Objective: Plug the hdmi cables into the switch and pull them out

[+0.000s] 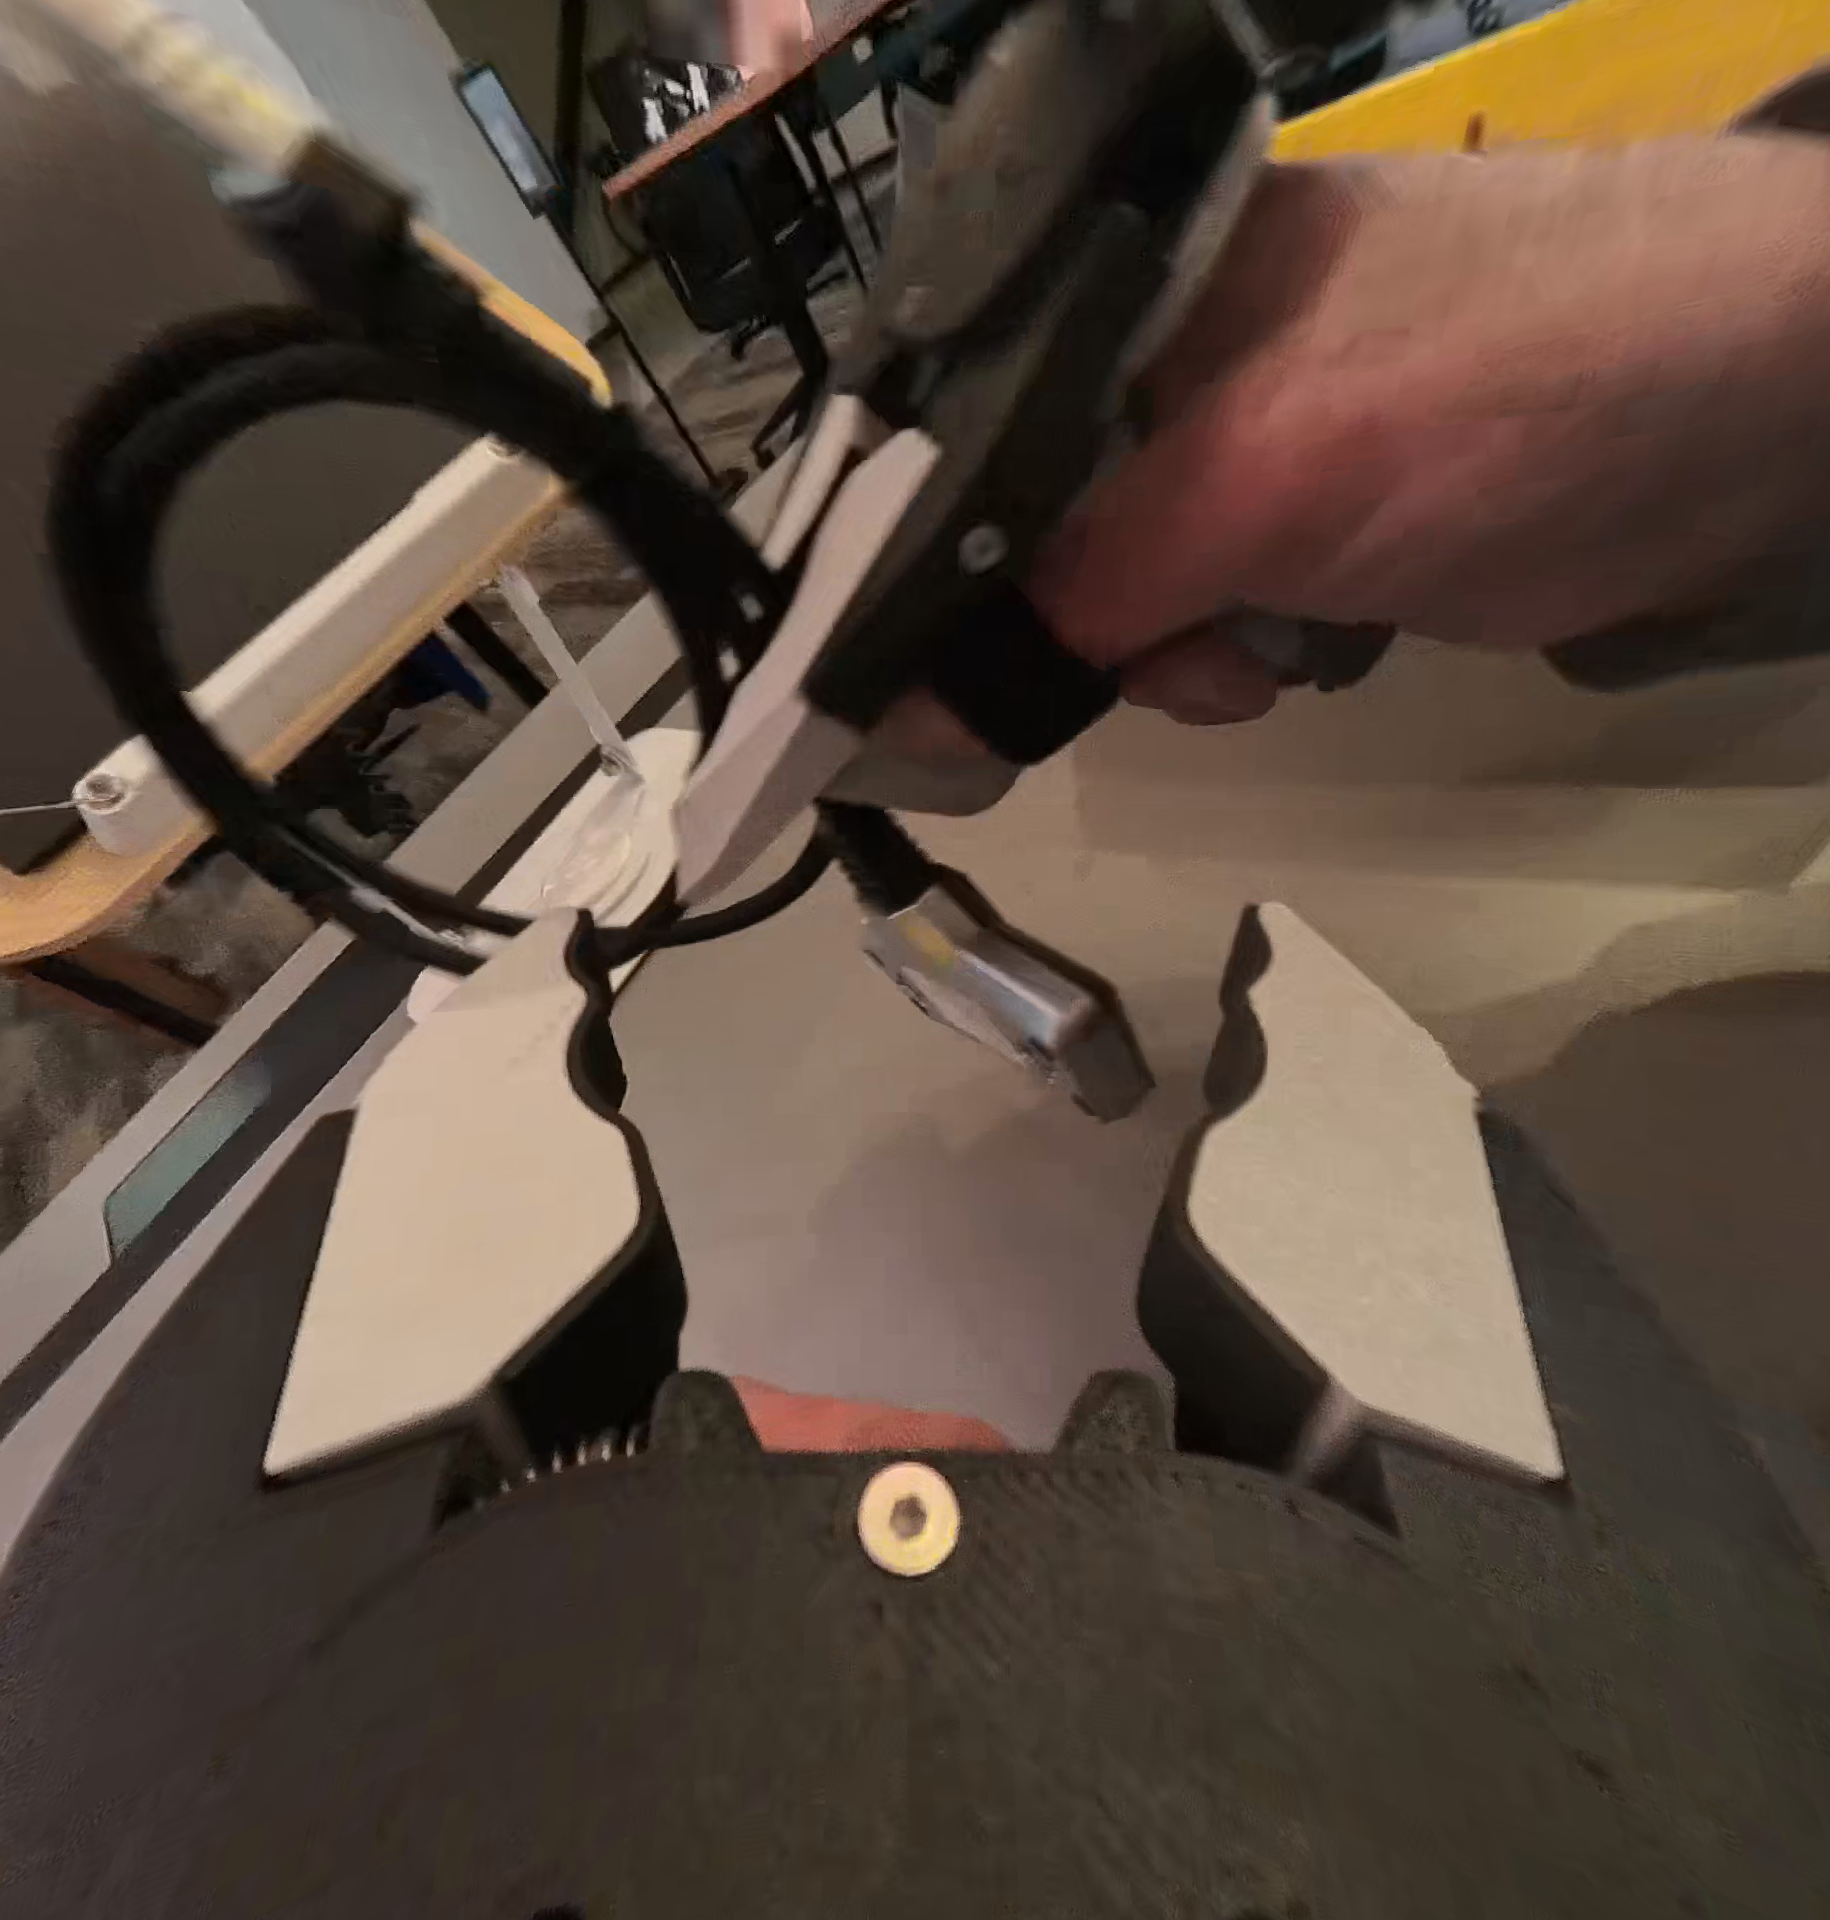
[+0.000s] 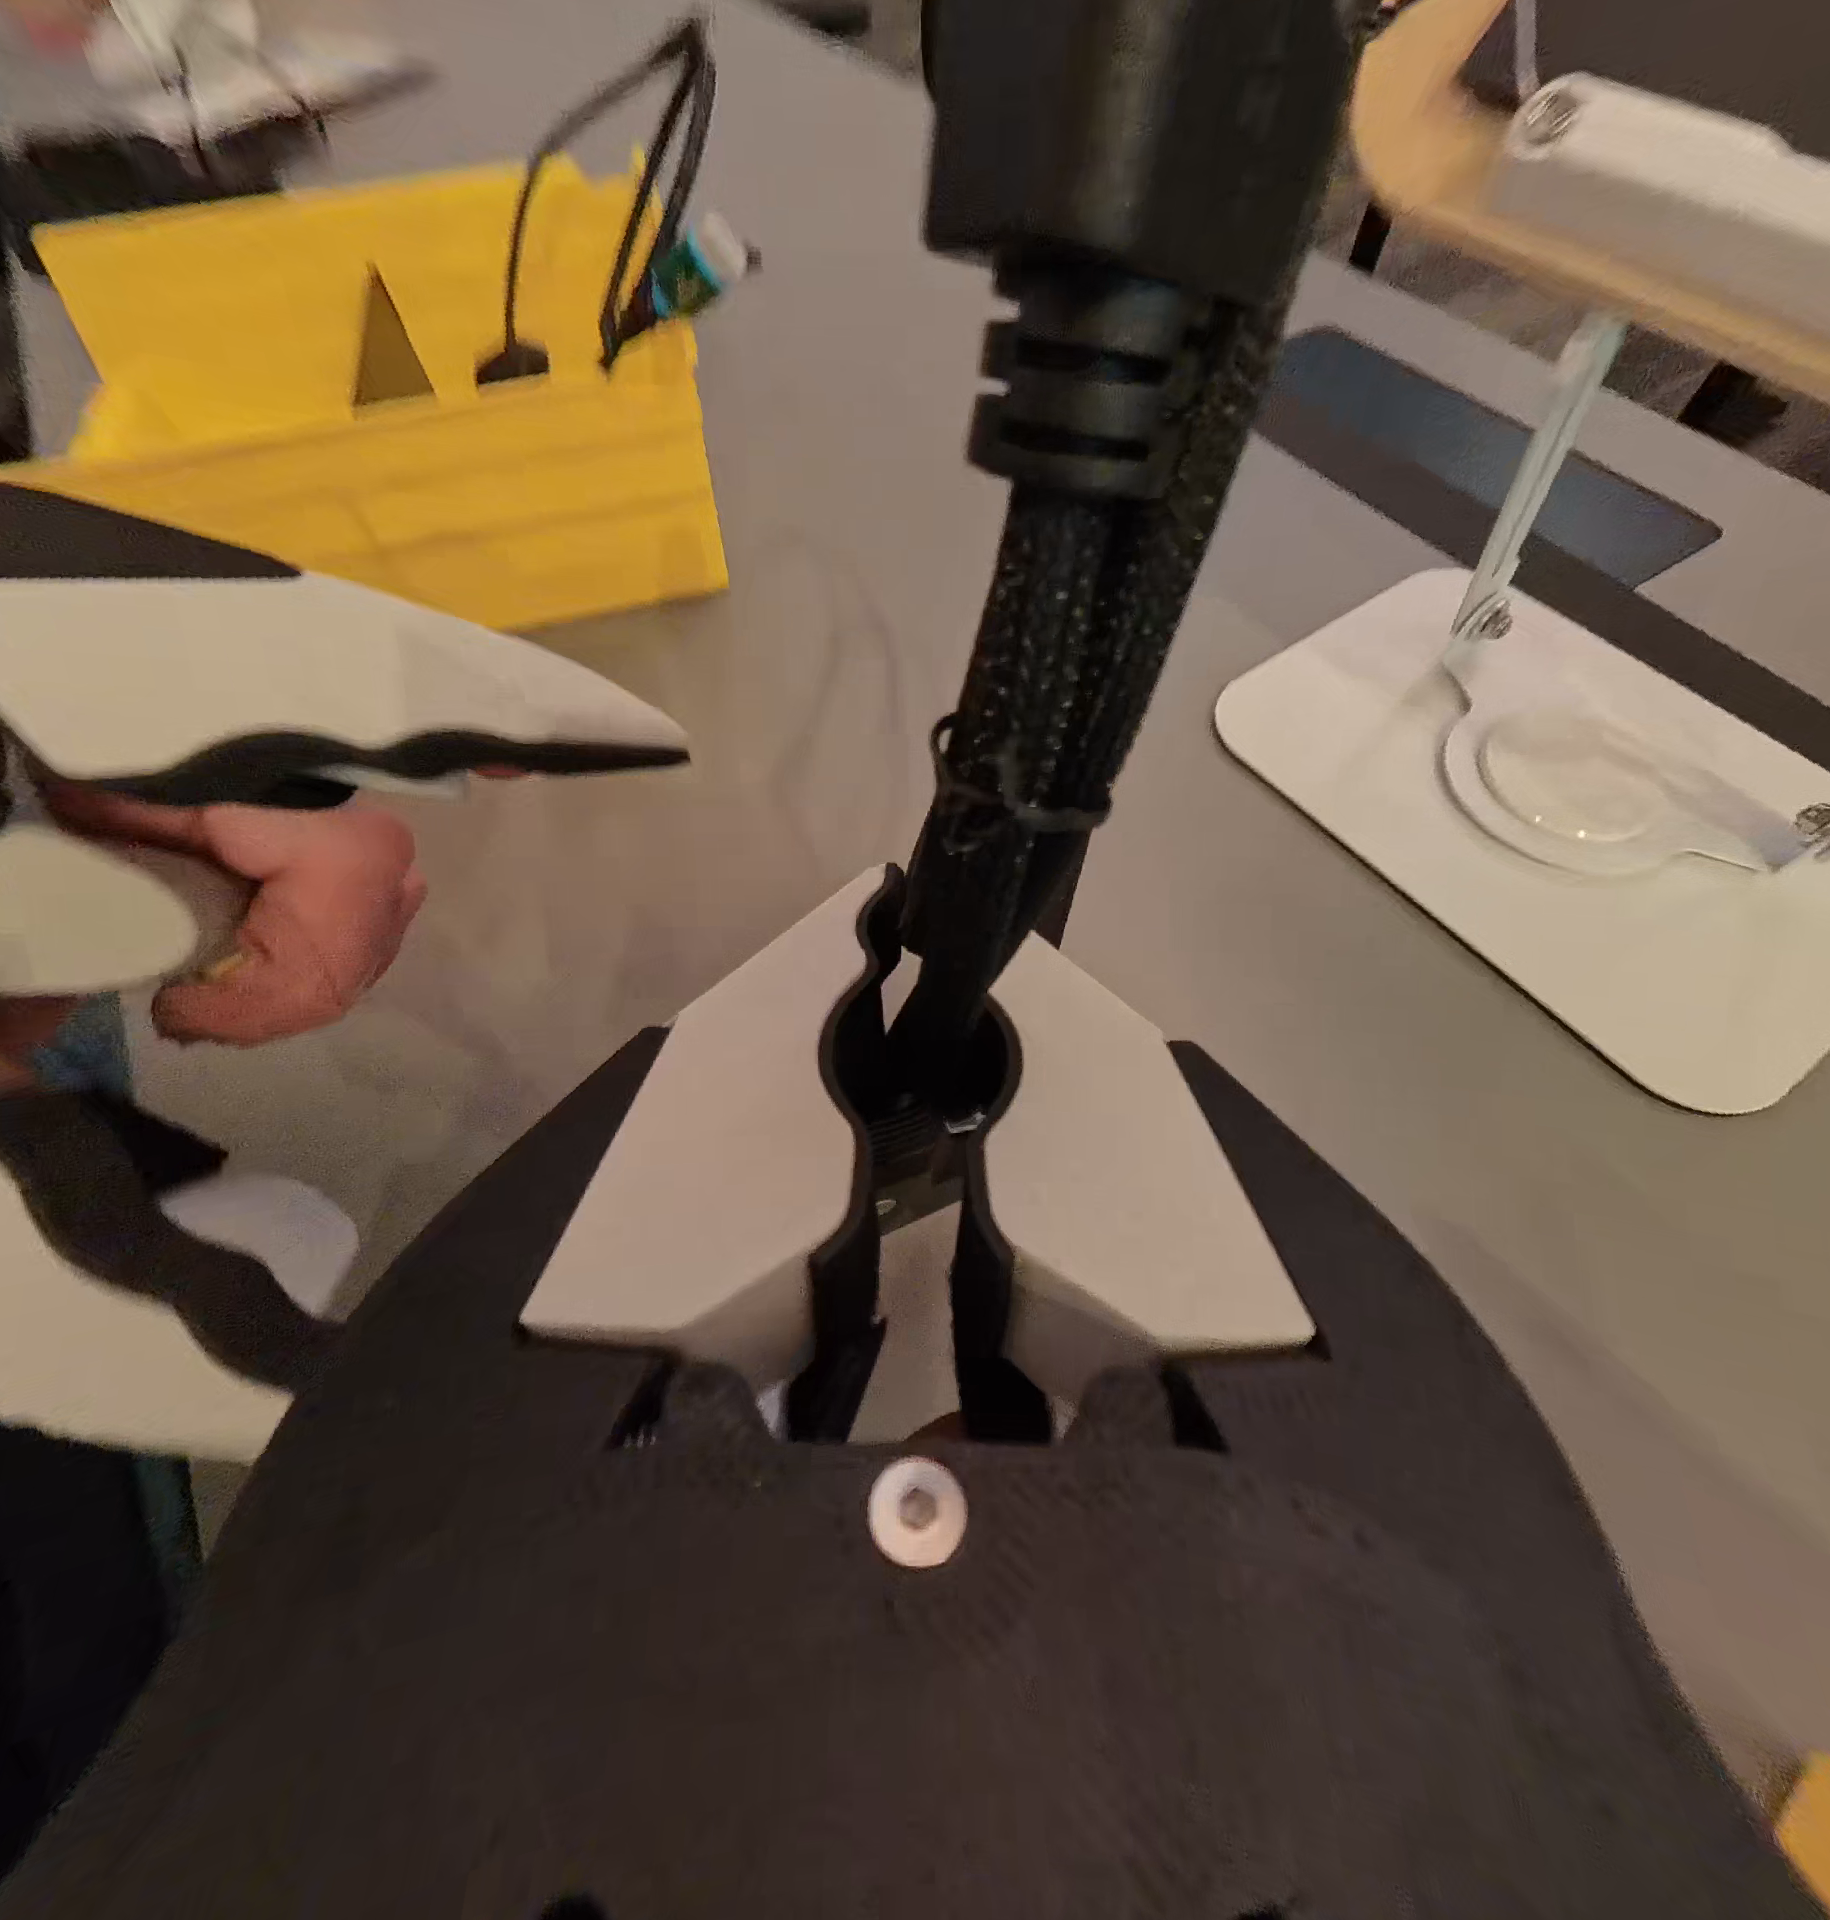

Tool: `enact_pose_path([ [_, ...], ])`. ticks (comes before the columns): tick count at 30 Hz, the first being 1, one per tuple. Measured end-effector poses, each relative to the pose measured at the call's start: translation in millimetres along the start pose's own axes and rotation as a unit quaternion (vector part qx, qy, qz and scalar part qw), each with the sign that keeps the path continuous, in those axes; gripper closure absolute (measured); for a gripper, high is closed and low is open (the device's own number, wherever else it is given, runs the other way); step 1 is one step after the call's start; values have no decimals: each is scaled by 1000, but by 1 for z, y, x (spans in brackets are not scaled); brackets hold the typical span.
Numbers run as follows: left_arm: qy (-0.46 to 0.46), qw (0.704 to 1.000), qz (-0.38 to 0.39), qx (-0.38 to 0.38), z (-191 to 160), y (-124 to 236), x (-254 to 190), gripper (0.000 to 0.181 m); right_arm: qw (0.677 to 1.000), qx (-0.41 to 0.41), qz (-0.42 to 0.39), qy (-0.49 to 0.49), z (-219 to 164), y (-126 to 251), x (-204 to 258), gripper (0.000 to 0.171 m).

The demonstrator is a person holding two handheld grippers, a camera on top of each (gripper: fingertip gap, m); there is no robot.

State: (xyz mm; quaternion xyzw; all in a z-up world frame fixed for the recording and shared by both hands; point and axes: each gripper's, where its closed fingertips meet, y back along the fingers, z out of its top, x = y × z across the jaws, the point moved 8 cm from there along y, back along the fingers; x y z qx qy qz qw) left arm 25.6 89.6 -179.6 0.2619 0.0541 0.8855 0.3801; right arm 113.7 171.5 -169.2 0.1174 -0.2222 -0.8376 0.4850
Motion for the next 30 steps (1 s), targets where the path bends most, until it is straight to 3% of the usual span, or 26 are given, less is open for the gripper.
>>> enact_pose_path([
  [3, 13, 1000, -3, 13, -7, -12, -17, 67, 997, 72, 4, 31, -6, -11, 11, 166],
  [8, 31, 998, 17, 45, -23, -24, -23, 65, 991, 121, 53, 10, -13, -27, 24, 166],
  [13, 56, 994, 88, 32, -34, -17, -10, 108, 986, 149, 77, 19, -11, -36, 34, 165],
  [21, 58, 995, 79, -4, -41, -9, -9, 114, 977, 172, 128, 0, -10, -37, 35, 160],
  [26, 124, 990, 63, 8, -56, -6, 2, 117, 965, 119, 218, -86, 4, -30, 36, 145],
  [30, 174, 982, 75, -13, -60, -1, 12, 146, 954, 103, 255, -121, 7, -28, 38, 134],
])
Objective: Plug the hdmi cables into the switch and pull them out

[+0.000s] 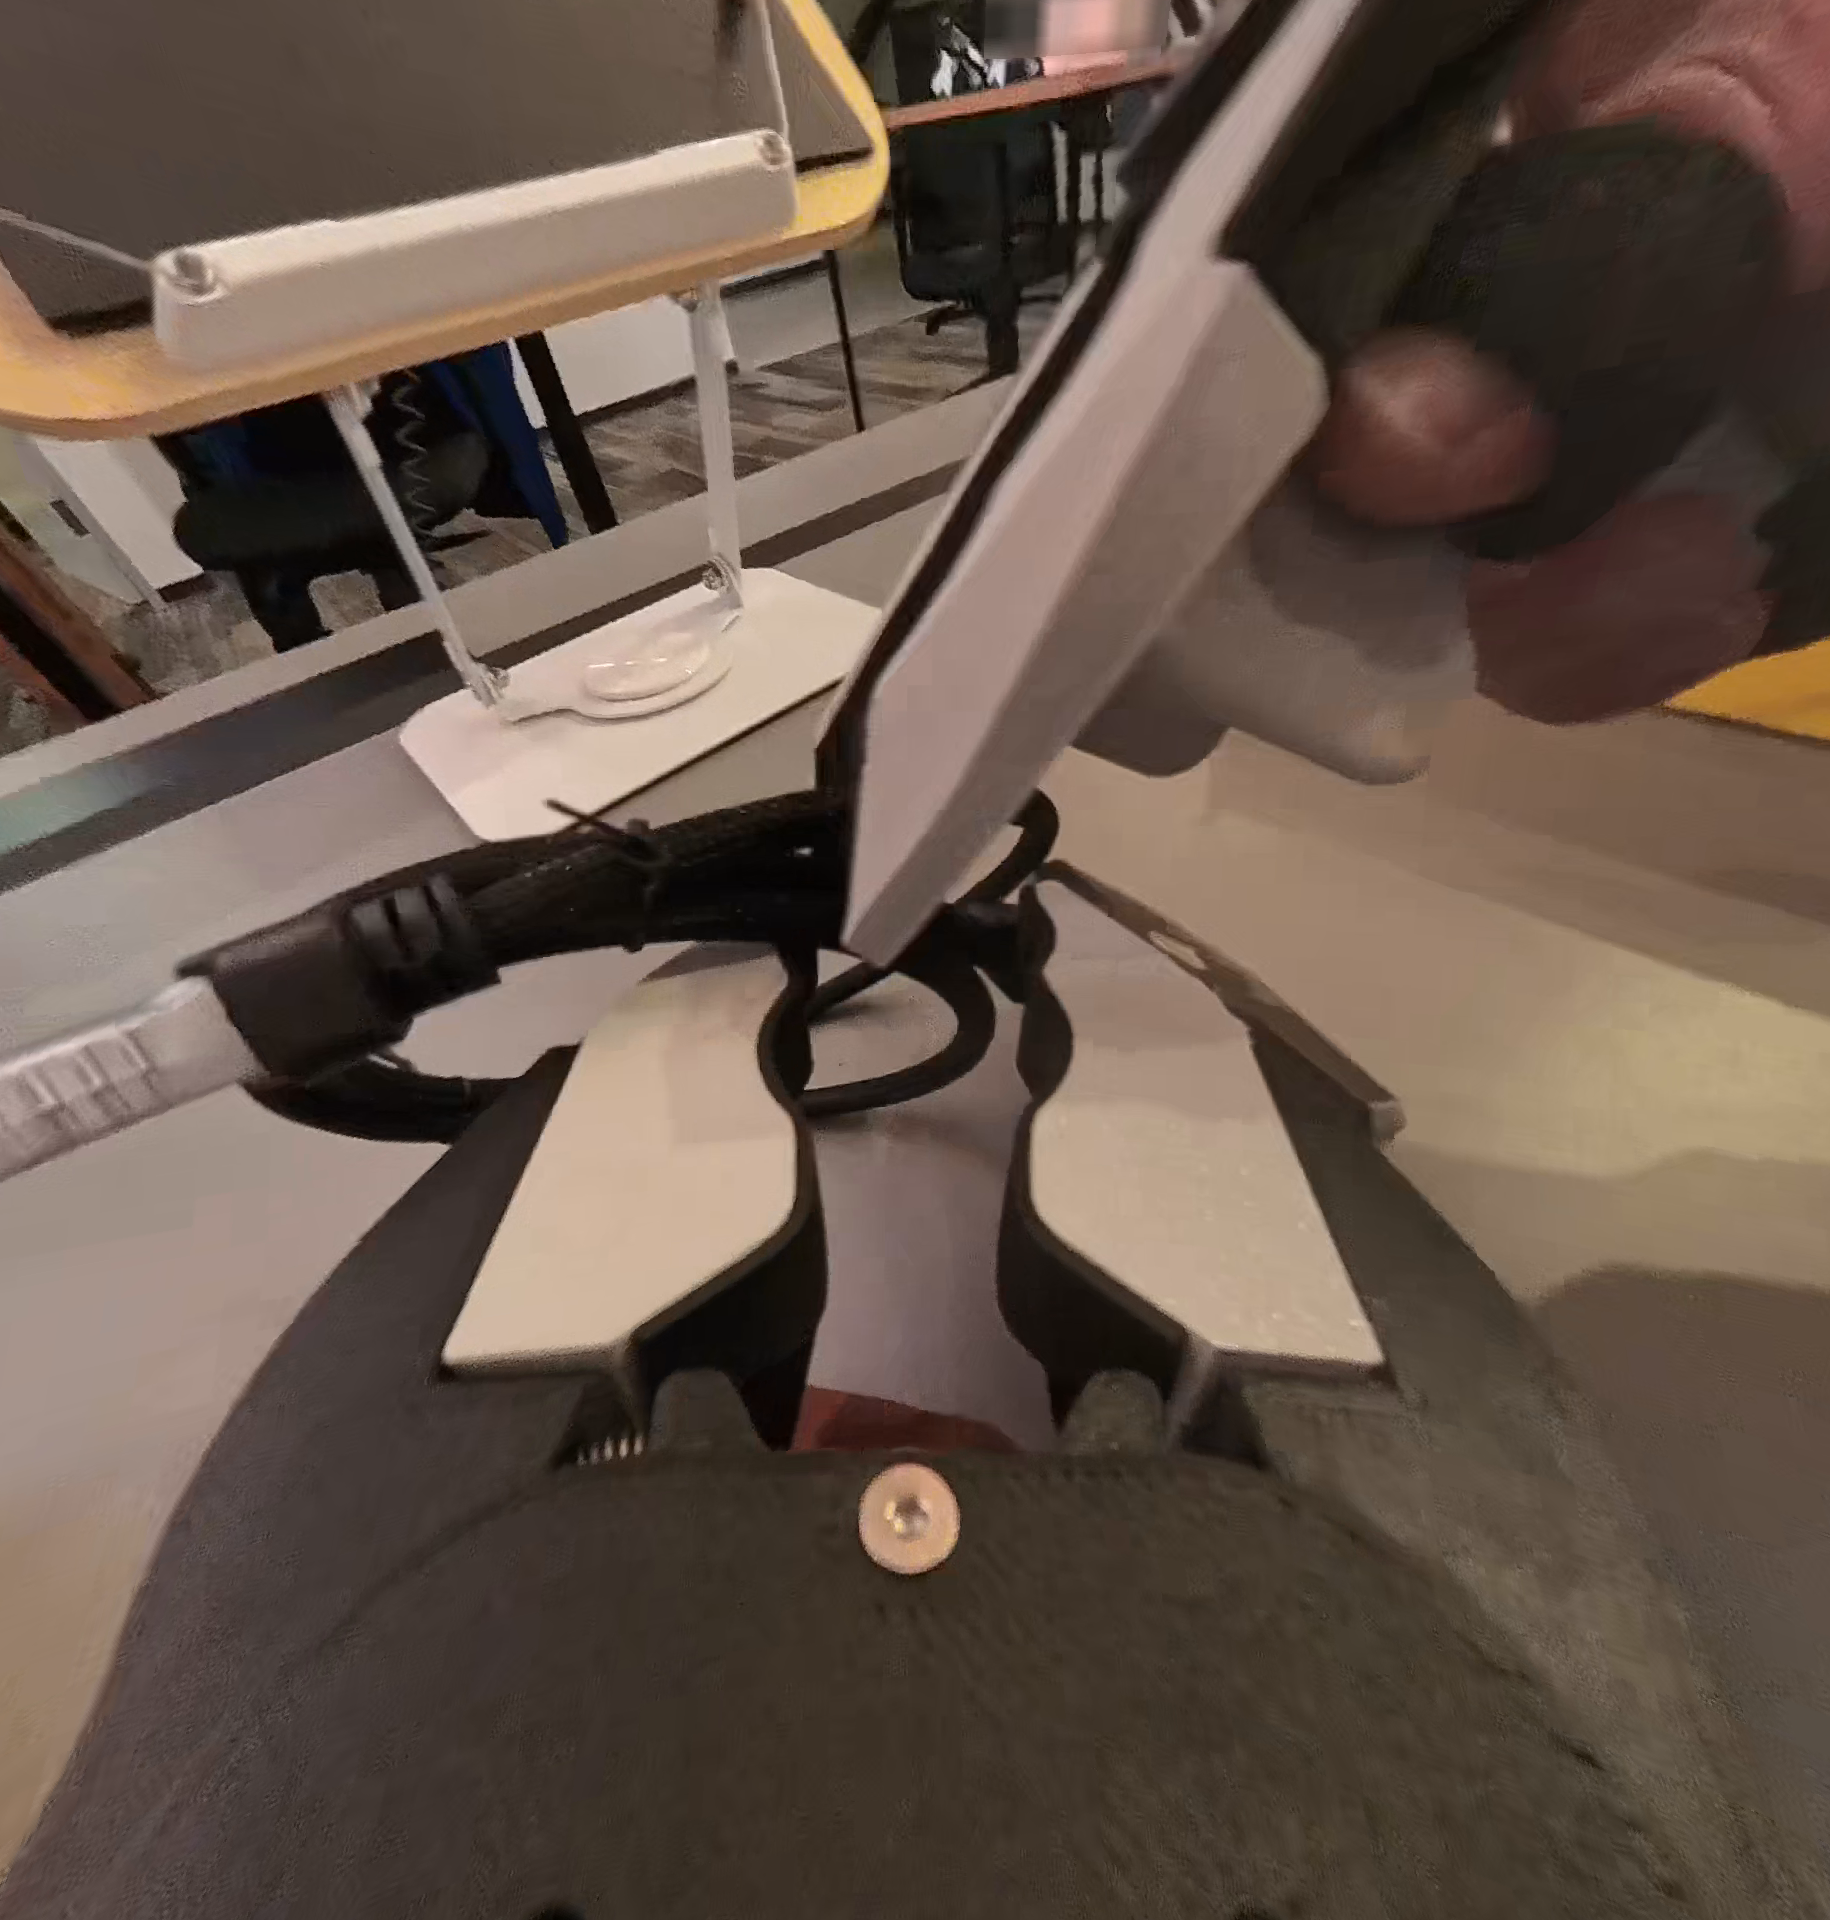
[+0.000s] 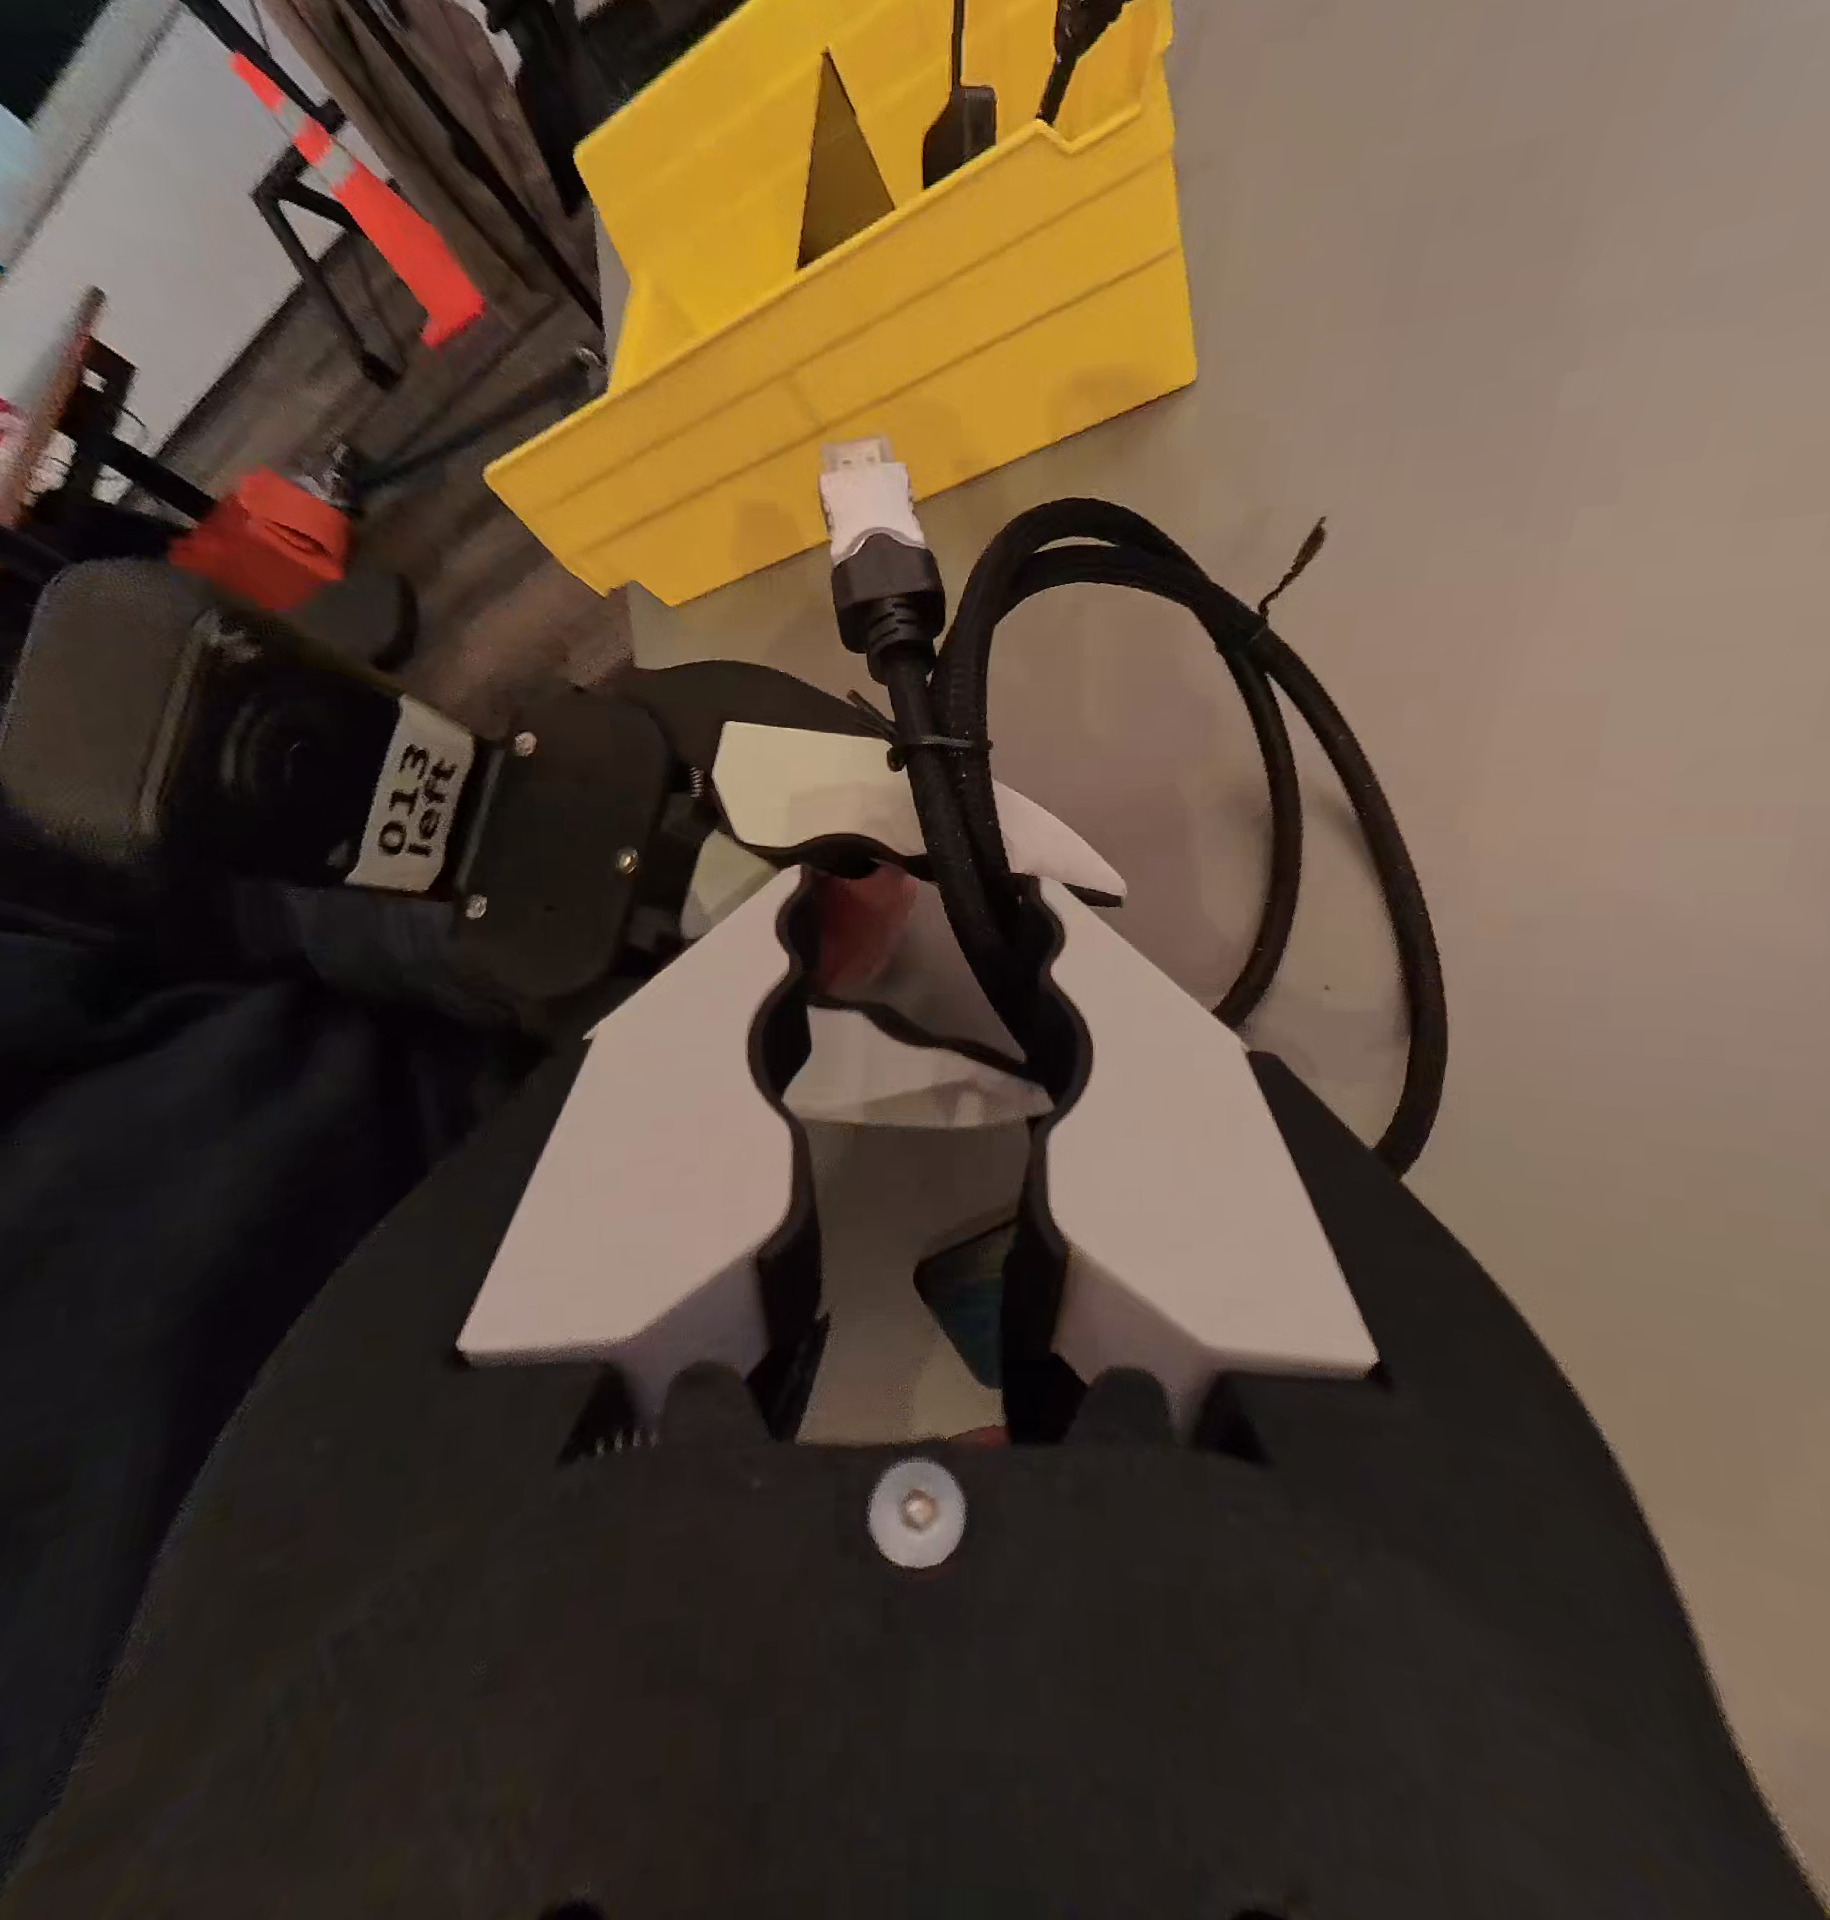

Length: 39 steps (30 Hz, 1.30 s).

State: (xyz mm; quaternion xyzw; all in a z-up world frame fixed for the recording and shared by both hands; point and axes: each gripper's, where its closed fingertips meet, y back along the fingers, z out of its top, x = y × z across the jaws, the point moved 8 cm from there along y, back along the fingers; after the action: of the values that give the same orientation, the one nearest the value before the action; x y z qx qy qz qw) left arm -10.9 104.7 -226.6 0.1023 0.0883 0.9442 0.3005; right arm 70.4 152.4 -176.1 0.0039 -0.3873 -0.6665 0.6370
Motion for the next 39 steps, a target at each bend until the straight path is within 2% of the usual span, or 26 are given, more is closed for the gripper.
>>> enact_pose_path([
  [2, 27, 1000, -5, 3, -1, 0, 4, 159, 1000, 3, 12, -12, -1, 0, 0, 129],
  [8, 107, 993, -45, -34, 0, 5, 16, 173, 999, 7, 48, 1, 8, 9, 7, 110],
  [10, 131, 989, -59, -44, -1, 6, 21, 175, 999, -11, 32, 26, 16, 19, 5, 107],
  [13, 130, 987, -81, -45, -2, 7, 27, 175, 995, 7, -15, 98, 24, 21, 3, 107],
  [17, 105, 986, -118, -50, 2, 9, 24, 176, 987, 51, -22, 151, 28, -5, 11, 115],
  [19, 79, 986, -137, -49, 5, 9, 18, 176, 986, 62, -3, 153, 29, -16, 13, 127],
  [20, 78, 986, -138, -48, 5, 9, 18, 175, 987, 61, 14, 147, 29, -19, 15, 142],
  [21, 83, 985, -143, -51, 4, 9, 18, 175, 988, 60, 20, 143, 29, -20, 15, 150],
  [25, 64, 985, -147, -56, 5, 13, 19, 173, 988, 51, 6, 144, 31, -15, 15, 156],
  [26, 63, 986, -141, -69, 8, 16, 21, 167, 989, 40, -4, 142, 33, -10, 15, 156],
  [28, 58, 985, -130, -96, 17, 24, 26, 139, 990, 9, -24, 141, 39, 8, 16, 157],
  [29, 51, 985, -125, -107, 20, 28, 28, 132, 989, -6, -35, 143, 43, 19, 18, 157],
  [32, 25, 988, -96, -118, 23, 35, 32, 130, 982, -54, -95, 152, 58, 64, 22, 157],
  [35, 24, 990, -86, -113, 19, 34, 33, 131, 966, -106, -183, 149, 69, 125, 28, 158],
  [39, 30, 990, -80, -114, 17, 31, 34, 131, 937, -143, -296, 121, 64, 211, 30, 158],
])
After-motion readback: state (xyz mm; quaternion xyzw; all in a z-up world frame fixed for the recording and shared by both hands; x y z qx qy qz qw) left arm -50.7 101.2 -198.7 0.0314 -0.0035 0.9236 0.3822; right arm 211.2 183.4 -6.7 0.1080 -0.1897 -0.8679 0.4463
